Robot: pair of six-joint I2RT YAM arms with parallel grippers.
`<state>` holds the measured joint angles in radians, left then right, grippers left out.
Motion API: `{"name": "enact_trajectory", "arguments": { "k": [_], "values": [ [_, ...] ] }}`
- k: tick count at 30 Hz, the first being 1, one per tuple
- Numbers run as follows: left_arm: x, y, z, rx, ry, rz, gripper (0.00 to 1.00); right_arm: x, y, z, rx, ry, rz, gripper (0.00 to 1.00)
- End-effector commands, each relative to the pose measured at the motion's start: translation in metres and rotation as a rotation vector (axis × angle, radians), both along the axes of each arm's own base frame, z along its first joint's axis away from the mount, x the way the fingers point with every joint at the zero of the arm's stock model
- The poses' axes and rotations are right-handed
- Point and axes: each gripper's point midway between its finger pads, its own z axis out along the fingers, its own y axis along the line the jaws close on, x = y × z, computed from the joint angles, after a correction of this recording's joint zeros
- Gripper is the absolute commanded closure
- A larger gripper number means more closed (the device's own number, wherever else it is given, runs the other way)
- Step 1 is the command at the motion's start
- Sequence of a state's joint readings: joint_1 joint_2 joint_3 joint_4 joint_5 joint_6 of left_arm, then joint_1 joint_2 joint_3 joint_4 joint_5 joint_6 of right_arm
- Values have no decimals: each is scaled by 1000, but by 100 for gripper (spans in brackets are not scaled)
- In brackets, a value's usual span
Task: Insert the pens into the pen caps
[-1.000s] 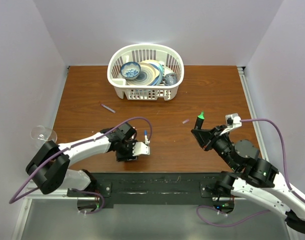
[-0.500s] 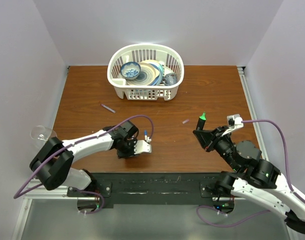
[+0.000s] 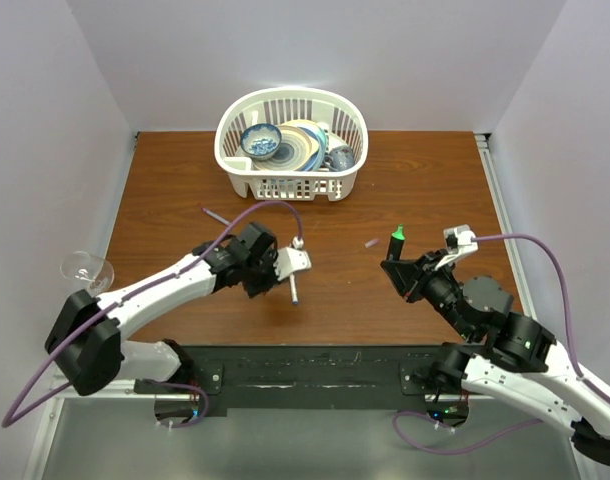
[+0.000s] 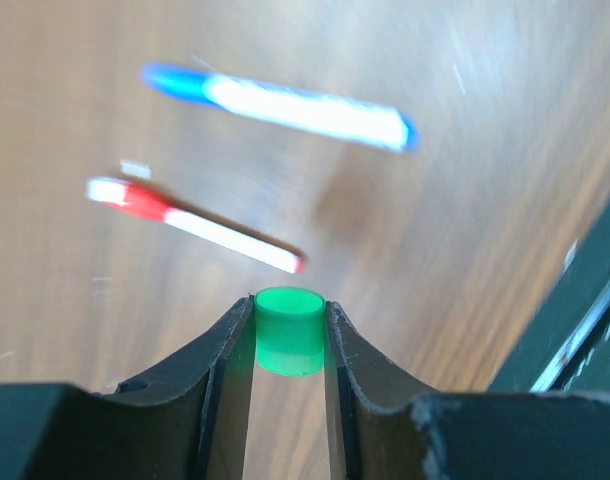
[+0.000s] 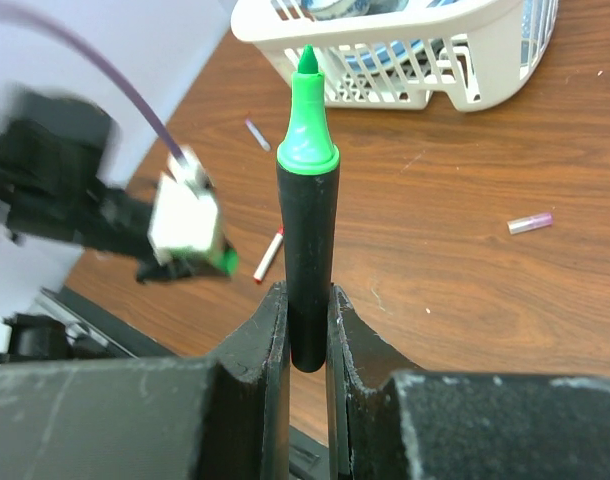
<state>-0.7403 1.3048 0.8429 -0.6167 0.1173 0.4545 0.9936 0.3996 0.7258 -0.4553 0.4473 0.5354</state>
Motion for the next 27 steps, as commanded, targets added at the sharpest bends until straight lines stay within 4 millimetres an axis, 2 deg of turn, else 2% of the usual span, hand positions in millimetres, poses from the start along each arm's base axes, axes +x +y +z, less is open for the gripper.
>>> {"name": "enact_trajectory", "arguments": {
  "k": [1, 2, 3, 5, 6, 8, 9, 12, 13, 15, 16, 18, 22, 24, 26, 27],
  "values": [
    [41, -32, 84, -263, -152, 259, 100, 0, 13, 23, -19, -56, 61, 100],
    [43, -36, 96, -320, -141, 322, 100, 0, 16, 25, -19, -57, 74, 100],
    [51, -45, 122, -390, -164, 353, 100, 3, 21, 22, -43, -54, 79, 100],
    [55, -56, 153, -513, -147, 446, 100, 3, 34, 23, -38, -60, 126, 100],
    [60, -63, 183, -613, -173, 470, 100, 5, 43, 16, -63, -48, 145, 100],
    [62, -70, 214, -777, -148, 559, 100, 5, 60, 15, -56, -44, 201, 100],
    [61, -72, 238, -894, -162, 578, 100, 6, 71, 8, -72, -25, 225, 100],
    [61, -63, 267, -1110, -139, 722, 100, 9, 93, 3, -65, -31, 287, 100],
    [60, -61, 273, -1159, -125, 750, 100, 13, 103, -8, -88, -9, 295, 100],
    [56, -57, 281, -1255, -76, 811, 100, 16, 115, -8, -87, -20, 321, 100],
    [54, -58, 282, -1277, -50, 819, 100, 19, 122, -15, -99, -9, 331, 100],
    [53, -58, 285, -1322, 12, 870, 100, 20, 134, -9, -74, -28, 362, 100],
    [59, -53, 274, -1304, 73, 1016, 100, 21, 155, 4, -19, -56, 409, 100],
    [61, -49, 270, -1301, 78, 1060, 100, 24, 163, 3, -14, -46, 417, 100],
    [62, -44, 274, -1329, 65, 1082, 100, 27, 171, -4, -32, -27, 425, 100],
    [62, -42, 276, -1337, 56, 1083, 100, 27, 173, 0, -28, -30, 426, 100]
  ]
}}
